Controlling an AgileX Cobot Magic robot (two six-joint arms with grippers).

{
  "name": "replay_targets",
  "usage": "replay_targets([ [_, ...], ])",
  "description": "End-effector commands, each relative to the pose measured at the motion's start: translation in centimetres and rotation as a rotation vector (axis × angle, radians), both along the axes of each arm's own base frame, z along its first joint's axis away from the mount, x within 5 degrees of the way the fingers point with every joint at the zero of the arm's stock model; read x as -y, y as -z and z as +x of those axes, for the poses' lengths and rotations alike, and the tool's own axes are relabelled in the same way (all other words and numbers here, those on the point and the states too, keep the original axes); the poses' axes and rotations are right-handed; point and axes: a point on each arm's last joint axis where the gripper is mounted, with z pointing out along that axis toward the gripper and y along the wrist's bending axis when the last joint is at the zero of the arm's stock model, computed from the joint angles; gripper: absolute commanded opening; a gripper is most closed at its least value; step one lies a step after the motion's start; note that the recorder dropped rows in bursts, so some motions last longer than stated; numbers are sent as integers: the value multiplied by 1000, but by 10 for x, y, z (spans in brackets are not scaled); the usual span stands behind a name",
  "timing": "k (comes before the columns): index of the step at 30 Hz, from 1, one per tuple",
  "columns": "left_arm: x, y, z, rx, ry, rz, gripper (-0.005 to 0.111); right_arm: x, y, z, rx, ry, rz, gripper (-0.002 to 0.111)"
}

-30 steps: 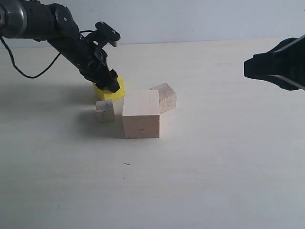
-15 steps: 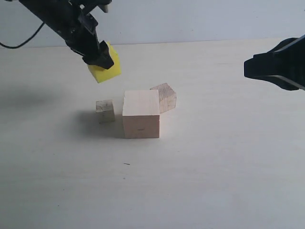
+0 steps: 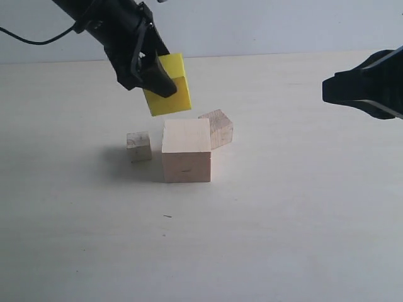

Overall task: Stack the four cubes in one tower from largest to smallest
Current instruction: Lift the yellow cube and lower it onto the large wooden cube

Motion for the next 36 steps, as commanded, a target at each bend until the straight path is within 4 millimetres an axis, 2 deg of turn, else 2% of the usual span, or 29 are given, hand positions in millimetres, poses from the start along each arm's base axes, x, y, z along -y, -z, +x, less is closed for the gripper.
replay_targets([
  [1,14,6,-6,8,59,40,0,0,-2,1,15,-8,-5,0],
  [14,23,40,2,-59,58,58,0,-1,0,-2,-19,-24,-16,0],
  [36,32,45,2,-34,83,52,0,-1,0,-2,-17,-23,-15,0],
])
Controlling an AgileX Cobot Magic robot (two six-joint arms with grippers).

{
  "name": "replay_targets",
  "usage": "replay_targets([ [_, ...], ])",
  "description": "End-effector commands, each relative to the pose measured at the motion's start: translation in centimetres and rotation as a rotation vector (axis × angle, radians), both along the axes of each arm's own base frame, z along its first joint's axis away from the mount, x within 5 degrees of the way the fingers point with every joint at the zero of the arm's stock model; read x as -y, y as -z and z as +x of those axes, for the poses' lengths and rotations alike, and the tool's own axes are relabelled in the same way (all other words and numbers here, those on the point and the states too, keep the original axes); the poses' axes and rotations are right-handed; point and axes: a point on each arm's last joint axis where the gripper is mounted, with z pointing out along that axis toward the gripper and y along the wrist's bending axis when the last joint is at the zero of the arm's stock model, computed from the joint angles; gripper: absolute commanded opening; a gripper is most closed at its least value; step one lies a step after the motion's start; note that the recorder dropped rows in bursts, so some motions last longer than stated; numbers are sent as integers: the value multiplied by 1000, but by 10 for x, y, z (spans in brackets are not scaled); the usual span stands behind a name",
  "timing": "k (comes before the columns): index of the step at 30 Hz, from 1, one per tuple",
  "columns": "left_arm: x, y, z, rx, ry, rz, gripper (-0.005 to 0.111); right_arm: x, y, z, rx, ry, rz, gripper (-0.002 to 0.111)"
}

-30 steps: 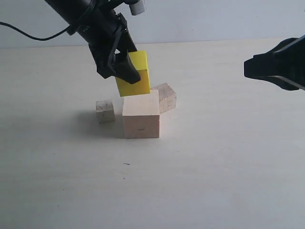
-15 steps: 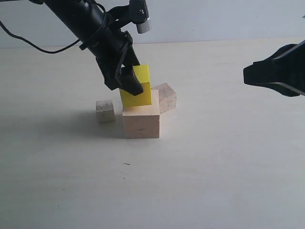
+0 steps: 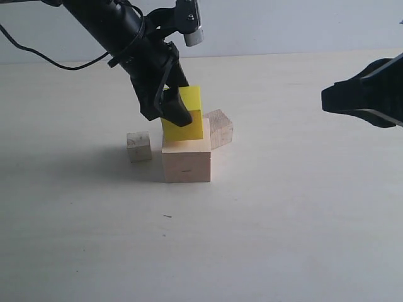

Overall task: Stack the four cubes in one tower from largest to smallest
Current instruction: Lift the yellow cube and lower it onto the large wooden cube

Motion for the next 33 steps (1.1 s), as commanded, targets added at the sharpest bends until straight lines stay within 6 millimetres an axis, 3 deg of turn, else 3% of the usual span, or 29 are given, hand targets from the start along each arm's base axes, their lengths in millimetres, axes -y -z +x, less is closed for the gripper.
replay_targets([
  [1,5,2,0,6,5,-8,0,0,-3,1,16,-5,-3,0],
  [33,7,3,0,24,8,4,0,0,-3,1,16,-5,-3,0],
])
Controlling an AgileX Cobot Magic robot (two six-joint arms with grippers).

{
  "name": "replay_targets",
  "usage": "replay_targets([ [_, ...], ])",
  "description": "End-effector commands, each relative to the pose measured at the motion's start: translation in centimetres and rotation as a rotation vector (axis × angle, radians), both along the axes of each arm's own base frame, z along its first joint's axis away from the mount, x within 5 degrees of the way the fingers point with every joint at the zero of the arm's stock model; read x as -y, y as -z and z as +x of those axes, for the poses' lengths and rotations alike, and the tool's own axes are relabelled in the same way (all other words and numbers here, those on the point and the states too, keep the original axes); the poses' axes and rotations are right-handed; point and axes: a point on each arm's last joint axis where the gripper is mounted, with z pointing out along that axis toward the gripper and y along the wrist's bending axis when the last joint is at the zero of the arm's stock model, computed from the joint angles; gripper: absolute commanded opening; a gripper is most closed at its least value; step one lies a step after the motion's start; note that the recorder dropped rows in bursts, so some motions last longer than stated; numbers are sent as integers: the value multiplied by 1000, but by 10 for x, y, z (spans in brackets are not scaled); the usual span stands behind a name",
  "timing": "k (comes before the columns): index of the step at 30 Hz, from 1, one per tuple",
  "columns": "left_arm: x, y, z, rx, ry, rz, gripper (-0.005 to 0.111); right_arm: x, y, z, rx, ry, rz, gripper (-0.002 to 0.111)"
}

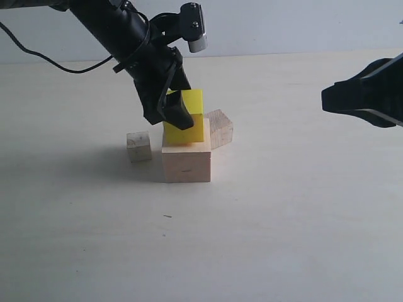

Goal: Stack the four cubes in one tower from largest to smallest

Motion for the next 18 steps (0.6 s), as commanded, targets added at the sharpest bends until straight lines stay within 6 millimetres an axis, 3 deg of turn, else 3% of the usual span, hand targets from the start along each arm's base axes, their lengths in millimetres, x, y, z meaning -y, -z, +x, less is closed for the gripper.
replay_targets([
  [1,2,-3,0,11,-4,-11,0,0,-3,1,16,-5,-3,0],
  [7,4,12,3,-25,-14,6,0,0,-2,1,14,-6,-3,0],
  [15,4,12,2,-30,-2,8,1,0,-2,1,14,-6,-3,0],
  [18,4,12,2,-30,-2,8,19,0,-2,1,14,-6,-3,0],
])
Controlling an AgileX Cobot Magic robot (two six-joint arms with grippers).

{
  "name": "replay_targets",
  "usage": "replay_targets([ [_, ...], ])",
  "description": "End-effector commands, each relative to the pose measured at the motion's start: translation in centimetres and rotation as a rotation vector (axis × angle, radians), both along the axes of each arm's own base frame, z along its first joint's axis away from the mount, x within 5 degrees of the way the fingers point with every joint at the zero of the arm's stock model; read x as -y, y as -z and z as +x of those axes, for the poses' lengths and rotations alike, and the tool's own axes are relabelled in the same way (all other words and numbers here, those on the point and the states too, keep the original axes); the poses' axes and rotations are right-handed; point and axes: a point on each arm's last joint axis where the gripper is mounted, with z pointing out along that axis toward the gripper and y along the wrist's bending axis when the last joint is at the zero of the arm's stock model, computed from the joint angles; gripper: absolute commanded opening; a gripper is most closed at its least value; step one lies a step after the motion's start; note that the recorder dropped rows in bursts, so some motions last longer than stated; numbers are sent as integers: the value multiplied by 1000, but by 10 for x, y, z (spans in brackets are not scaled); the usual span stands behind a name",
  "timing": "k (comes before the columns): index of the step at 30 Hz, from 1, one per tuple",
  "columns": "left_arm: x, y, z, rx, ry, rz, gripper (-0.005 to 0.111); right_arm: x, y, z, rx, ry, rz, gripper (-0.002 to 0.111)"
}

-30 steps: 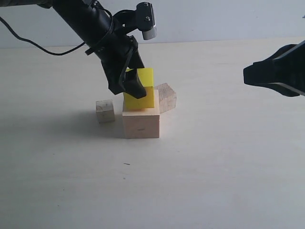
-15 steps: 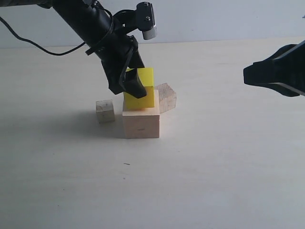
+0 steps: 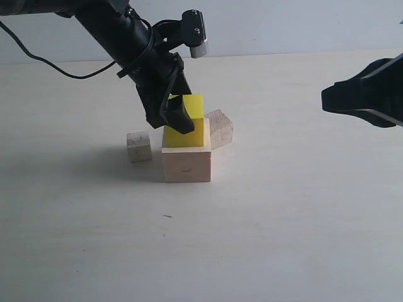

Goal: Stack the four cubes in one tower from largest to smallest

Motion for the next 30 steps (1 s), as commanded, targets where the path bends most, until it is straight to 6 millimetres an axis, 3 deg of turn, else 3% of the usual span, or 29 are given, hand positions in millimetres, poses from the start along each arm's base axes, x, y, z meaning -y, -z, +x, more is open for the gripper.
replay_targets([
  [1,2,2,0,-8,8,0,29,0,-2,1,14,-6,-3,0],
  [2,2,2,0,-8,8,0,36,0,-2,1,14,-6,-3,0],
  [3,2,2,0,-4,6,-2,57,0,-2,1,14,-6,-3,0],
  [4,2,2,1,2,3,-4,64,0,-2,1,14,-6,-3,0],
  [5,3,1,2,20,-6,-10,78,0,-2,1,14,-6,-3,0],
  [7,3,1,3,26,-17,-14,87,0,-2,1,12,-7,-4,0],
  [15,4,-6,0,15,-20,-41,87,0,-2,1,12,-7,-4,0],
  [30,-5,-71,-21,106,-13,-133,86,0,-2,1,16,-9,-13,0],
])
